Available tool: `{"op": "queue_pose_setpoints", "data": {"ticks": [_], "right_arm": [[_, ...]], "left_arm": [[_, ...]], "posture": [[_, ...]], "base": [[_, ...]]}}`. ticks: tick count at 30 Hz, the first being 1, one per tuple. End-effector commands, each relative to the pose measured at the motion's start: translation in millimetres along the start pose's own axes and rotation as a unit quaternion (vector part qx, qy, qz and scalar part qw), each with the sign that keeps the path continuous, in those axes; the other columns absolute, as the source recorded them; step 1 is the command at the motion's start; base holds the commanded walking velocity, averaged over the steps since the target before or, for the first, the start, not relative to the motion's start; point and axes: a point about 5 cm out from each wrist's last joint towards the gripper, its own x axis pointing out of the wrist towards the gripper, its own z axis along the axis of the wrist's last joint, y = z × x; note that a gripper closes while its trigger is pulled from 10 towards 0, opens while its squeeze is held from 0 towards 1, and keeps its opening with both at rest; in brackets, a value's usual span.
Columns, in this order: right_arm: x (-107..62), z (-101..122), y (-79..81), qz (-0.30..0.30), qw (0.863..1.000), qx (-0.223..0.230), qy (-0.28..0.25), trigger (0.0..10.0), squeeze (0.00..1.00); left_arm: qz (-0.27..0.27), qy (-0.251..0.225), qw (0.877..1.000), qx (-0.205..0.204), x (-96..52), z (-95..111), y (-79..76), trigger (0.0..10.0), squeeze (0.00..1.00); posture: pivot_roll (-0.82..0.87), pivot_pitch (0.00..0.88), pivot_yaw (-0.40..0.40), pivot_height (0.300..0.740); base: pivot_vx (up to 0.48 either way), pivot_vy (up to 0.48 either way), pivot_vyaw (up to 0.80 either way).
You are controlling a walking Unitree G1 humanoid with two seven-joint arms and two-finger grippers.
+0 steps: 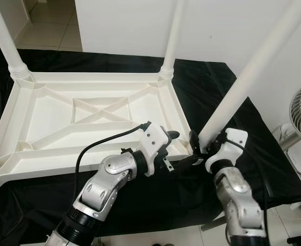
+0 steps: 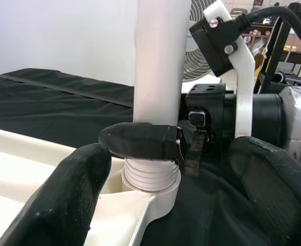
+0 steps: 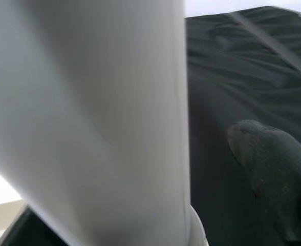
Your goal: Building children table
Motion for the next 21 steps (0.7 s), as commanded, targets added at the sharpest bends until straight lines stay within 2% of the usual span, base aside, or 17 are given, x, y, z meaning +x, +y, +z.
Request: {"op": "queue_pose_setpoints", "data": {"ticks": [1,2,3,4,5,7,8,10,17,18,20,21], "right_arm": [[0.6,-0.9,-8.2,0.014,1.0,-0.003,0.003,10.0,0.98],[3.0,0.7,-8.8,0.06,0.998,-0.011,0.004,10.0,0.0],[3.0,0.7,-8.8,0.06,0.998,-0.011,0.004,10.0,0.0],[4.2,0.9,-8.5,0.097,0.995,-0.014,0.009,10.0,0.0],[4.2,0.9,-8.5,0.097,0.995,-0.014,0.009,10.0,0.0],[6.3,-1.3,-7.9,0.174,0.984,-0.03,0.022,10.0,0.0],[6.3,-1.3,-7.9,0.174,0.984,-0.03,0.022,10.0,0.0],[7.3,-4.8,-7.3,0.23,0.972,-0.045,0.034,10.0,0.0],[10.0,-10.2,-6.8,0.279,0.957,-0.067,0.047,10.0,0.0],[11.6,-11.7,-6.8,0.287,0.954,-0.077,0.049,7.3,0.0],[11.6,-11.7,-6.8,0.287,0.954,-0.077,0.049,7.3,0.0],[13.5,-12.9,-7.1,0.292,0.952,-0.082,0.051,0.5,0.0]], "left_arm": [[0.001,0.004,1.0,0.002,2.2,-1.4,-1.3,10.0,0.0],[0.002,0.004,1.0,0.003,2.1,-1.4,-1.3,10.0,0.0],[0.002,0.004,1.0,0.003,2.1,-1.4,-1.3,10.0,0.0],[0.002,0.004,1.0,0.003,2.0,-1.5,-1.2,10.0,0.0],[0.002,0.004,1.0,0.003,2.0,-1.5,-1.2,10.0,0.0],[0.003,0.004,1.0,0.004,2.1,-1.5,-0.7,10.0,0.0],[0.003,0.004,1.0,0.004,2.1,-1.5,-0.7,10.0,0.0],[0.003,0.004,1.0,0.005,2.3,-1.0,-0.3,10.0,0.0],[0.002,0.003,1.0,0.007,2.6,-0.3,-0.4,10.0,0.0],[0.002,0.003,1.0,0.008,2.5,-0.1,-0.4,10.0,0.0],[0.002,0.003,1.0,0.008,2.5,-0.1,-0.4,10.0,0.0],[0.003,0.003,1.0,0.009,2.4,0.0,-0.2,10.0,0.0]], "posture": [[0.04,0.084,-0.103,0.74],[0.04,0.079,-0.103,0.74],[0.04,0.079,-0.103,0.74],[0.04,0.075,-0.102,0.74],[0.04,0.075,-0.102,0.74],[0.05,0.071,-0.102,0.74],[0.05,0.071,-0.102,0.74],[0.05,0.067,-0.1,0.74],[0.05,0.067,-0.1,0.74],[0.05,0.067,-0.1,0.74],[0.05,0.067,-0.1,0.74],[0.05,0.067,-0.1,0.74]], "base": [[0.0,0.0,0.0],[0.0,0.0,0.0],[0.0,0.0,0.0],[0.0,0.0,0.0],[0.0,0.0,0.0],[0.0,0.0,0.0],[0.0,0.0,0.0],[0.0,0.0,0.0],[0.0,0.0,0.0],[0.0,0.0,0.0],[0.0,0.0,0.0],[0.0,0.0,0.0]]}}
